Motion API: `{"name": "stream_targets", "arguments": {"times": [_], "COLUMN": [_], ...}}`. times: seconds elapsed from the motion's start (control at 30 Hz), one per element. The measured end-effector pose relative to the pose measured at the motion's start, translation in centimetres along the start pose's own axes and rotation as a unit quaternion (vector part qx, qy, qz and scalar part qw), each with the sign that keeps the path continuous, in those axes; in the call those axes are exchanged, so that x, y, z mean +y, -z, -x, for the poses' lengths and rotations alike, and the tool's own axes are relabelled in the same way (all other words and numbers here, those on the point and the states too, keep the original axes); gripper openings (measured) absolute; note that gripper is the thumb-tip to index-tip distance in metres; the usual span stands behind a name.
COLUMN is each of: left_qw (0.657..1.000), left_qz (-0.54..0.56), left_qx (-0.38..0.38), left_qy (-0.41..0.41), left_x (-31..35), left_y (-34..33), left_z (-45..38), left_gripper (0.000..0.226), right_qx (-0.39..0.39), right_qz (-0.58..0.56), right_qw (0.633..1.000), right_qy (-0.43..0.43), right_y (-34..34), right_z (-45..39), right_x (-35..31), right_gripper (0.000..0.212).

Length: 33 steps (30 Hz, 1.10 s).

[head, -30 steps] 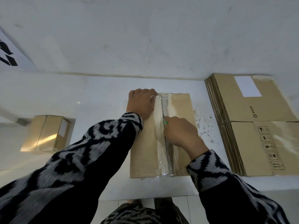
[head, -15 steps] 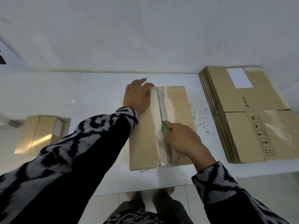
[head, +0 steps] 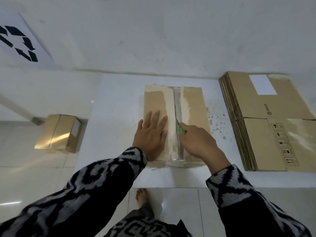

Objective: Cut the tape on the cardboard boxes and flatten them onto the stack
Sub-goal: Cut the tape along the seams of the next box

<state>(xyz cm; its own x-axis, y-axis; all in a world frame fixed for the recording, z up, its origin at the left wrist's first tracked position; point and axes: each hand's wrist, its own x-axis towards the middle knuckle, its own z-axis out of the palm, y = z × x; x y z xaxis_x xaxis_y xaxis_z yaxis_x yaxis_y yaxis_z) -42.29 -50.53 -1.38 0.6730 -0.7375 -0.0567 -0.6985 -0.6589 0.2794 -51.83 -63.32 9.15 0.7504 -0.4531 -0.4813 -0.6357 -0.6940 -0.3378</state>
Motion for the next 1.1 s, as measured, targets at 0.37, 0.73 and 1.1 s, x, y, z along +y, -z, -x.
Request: {"name": "stream_targets", "arguments": {"times": [0.37, 0.73, 1.1], "left_qw": [1.0, 0.999, 0.999], "left_qz": [0.015, 0.035, 0.045], "left_qx": [0.007, 0.018, 0.019], "left_qy": [0.0, 0.005, 0.008], "left_x": [0.3, 0.2, 0.2], "left_y": [0.1, 0.1, 0.1], "left_z": [0.3, 0.3, 0.3], "left_gripper": [0.054, 0.053, 0.052], "right_qx": [0.054, 0.086, 0.053], "right_qz": [0.038, -0.014, 0.045], "right_qw": [0.997, 0.996, 0.997], "right_qy": [-0.034, -0.021, -0.041], "right_y": [-2.7, -2.4, -2.4], "right_z": [2.3, 1.1, -0.3], "right_x": [-0.5, -0.7, -1.6], "right_gripper": [0.058, 0.058, 0.06]}}
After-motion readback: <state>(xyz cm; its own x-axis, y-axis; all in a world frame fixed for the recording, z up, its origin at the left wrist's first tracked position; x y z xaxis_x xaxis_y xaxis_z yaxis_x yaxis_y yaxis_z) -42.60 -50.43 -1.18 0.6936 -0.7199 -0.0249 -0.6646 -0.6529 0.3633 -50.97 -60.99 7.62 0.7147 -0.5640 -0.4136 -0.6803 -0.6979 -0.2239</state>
